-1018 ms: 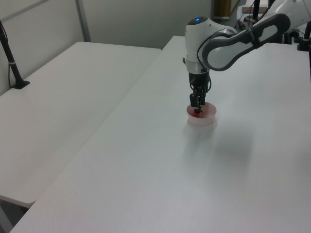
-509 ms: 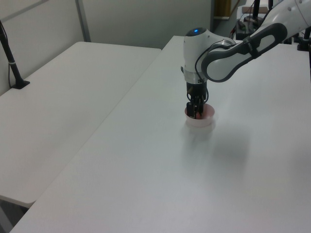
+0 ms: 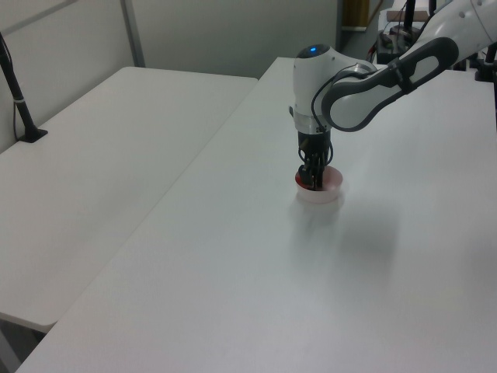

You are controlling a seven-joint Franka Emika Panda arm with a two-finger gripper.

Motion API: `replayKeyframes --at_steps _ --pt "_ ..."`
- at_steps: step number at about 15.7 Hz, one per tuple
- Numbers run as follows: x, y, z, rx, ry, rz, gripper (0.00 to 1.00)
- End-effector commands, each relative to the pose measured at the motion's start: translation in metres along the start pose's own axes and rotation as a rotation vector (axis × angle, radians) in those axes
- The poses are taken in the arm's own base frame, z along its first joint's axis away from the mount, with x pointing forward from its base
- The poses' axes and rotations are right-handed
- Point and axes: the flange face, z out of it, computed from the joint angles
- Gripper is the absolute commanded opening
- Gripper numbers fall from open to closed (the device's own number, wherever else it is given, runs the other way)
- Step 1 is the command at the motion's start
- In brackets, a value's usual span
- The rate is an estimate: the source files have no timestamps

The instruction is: Pick up strawberry from bowl

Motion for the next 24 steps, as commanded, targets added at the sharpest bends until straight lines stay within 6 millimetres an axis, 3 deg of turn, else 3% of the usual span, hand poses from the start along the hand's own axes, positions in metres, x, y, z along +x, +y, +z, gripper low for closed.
replayKeyframes --at_steps 1,8,24 --pt "0.0 0.002 -0.015 0.023 0.031 0.008 0.44" --pt "0.007 0.005 -0.034 0.032 0.068 0.013 0.41" --pt "0.008 0.003 -0.035 0.03 0.075 -0.042 0.35"
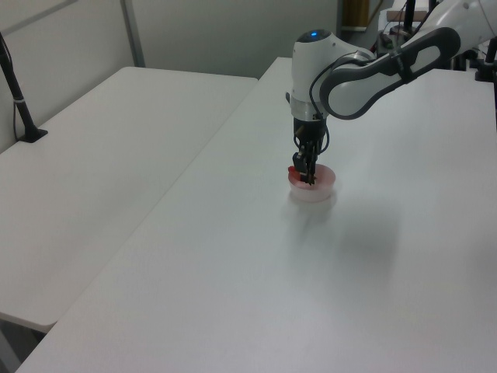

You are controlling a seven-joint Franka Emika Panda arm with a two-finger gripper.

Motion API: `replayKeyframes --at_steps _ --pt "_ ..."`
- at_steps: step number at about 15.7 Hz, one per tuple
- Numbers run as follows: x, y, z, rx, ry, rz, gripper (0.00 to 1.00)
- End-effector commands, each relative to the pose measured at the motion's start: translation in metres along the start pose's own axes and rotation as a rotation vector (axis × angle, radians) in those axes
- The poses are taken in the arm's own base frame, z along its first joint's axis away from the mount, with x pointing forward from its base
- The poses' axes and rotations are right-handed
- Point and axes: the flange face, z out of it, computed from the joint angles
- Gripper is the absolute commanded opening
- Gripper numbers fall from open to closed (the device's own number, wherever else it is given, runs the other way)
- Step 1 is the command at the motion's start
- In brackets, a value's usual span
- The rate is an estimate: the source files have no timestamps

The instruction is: Pick up strawberry from bowl

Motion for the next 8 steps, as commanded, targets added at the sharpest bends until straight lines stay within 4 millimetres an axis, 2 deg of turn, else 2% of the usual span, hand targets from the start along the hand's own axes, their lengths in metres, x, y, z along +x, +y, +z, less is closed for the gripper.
replayKeyframes --at_steps 1,7,8 --pt "-0.0019 0.0006 -0.0077 0.018 0.023 -0.041 0.33" --pt "-0.0019 0.0008 -0.0077 0.013 0.024 -0.049 0.33" --pt "-0.0023 -0.0009 -0.0077 0.011 0.024 -0.074 0.37"
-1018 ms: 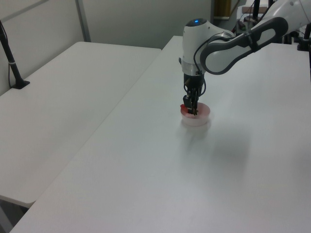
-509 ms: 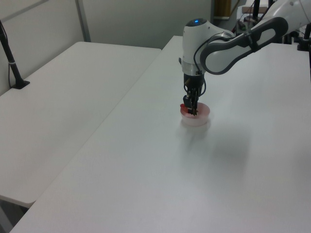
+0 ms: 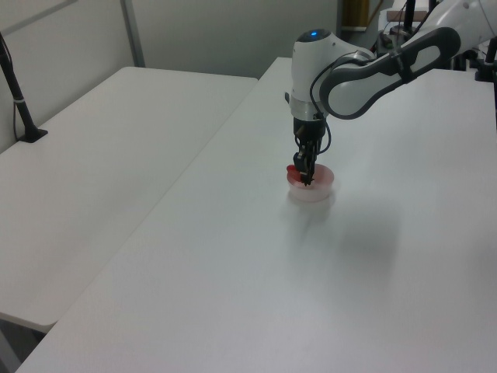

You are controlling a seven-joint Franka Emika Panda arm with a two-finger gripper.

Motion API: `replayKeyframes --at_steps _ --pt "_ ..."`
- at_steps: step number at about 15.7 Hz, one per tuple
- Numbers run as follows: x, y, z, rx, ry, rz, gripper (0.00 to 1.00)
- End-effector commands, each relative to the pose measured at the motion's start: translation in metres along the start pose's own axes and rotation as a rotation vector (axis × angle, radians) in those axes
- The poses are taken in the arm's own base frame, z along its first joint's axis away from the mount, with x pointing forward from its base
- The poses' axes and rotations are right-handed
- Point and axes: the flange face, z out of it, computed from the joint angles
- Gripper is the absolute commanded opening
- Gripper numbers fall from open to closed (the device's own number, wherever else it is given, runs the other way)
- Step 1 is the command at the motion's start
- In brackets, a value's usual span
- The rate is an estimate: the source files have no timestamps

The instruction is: Pick up strawberry from bowl

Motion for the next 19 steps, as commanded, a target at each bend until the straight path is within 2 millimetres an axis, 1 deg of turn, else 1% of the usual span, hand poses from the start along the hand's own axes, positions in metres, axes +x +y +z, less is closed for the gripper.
replayKeyframes --at_steps 1,2,3,4,5,13,14,15,16,19 --pt "-0.003 -0.001 -0.007 0.009 0.023 -0.059 0.6" --pt "-0.003 -0.002 -0.007 0.011 0.023 -0.059 0.76" --pt "-0.003 -0.003 -0.007 0.008 0.023 -0.063 0.78" --pt "-0.003 -0.003 -0.006 0.008 0.022 -0.062 0.9" --pt "-0.003 -0.004 -0.007 0.007 0.023 -0.064 0.98" --pt "-0.004 -0.008 0.004 -0.047 0.016 -0.124 0.98" --pt "-0.004 -0.008 0.004 -0.055 0.016 -0.132 0.97" --pt "-0.005 -0.012 0.01 -0.066 0.008 -0.148 0.93" --pt "-0.005 -0.012 0.013 -0.072 0.005 -0.161 0.92" --pt "-0.007 -0.012 0.018 -0.073 -0.004 -0.175 0.9"
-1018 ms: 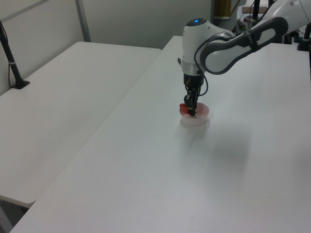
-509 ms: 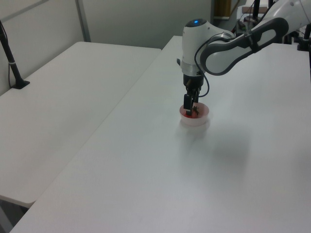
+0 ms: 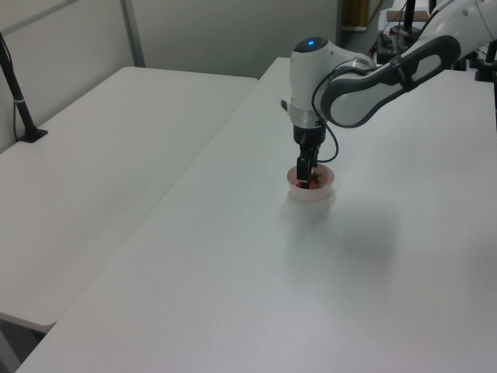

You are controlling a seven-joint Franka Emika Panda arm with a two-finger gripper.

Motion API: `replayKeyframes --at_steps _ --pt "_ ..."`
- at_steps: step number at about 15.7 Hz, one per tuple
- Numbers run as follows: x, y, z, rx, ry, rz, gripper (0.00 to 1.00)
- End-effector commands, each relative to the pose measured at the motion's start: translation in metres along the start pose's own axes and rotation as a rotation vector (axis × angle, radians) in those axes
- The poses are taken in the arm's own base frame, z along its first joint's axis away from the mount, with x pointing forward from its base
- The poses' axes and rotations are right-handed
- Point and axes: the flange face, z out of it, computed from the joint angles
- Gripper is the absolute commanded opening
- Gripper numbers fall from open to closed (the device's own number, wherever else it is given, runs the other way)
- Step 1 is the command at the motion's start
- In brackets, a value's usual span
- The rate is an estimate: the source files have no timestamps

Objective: Pick up strawberry from bowl
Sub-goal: 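Lift the strawberry out of the bowl and carry it beside the bowl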

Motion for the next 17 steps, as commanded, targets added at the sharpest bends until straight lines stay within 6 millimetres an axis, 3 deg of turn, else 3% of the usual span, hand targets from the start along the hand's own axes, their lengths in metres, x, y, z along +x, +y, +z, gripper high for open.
replayKeyframes --at_steps 1,3,7,8,11,17 --pt "-0.003 -0.004 0.011 -0.013 0.001 -0.04 0.88" --pt "-0.003 -0.004 0.013 -0.014 -0.002 -0.042 0.81" --pt "-0.003 -0.004 0.013 -0.011 -0.003 -0.081 0.49" --pt "-0.003 -0.004 0.013 -0.011 -0.003 -0.087 0.46" --pt "-0.003 -0.004 0.011 -0.007 0.0 -0.086 0.41" --pt "-0.002 -0.003 -0.003 0.004 0.021 -0.074 0.4"
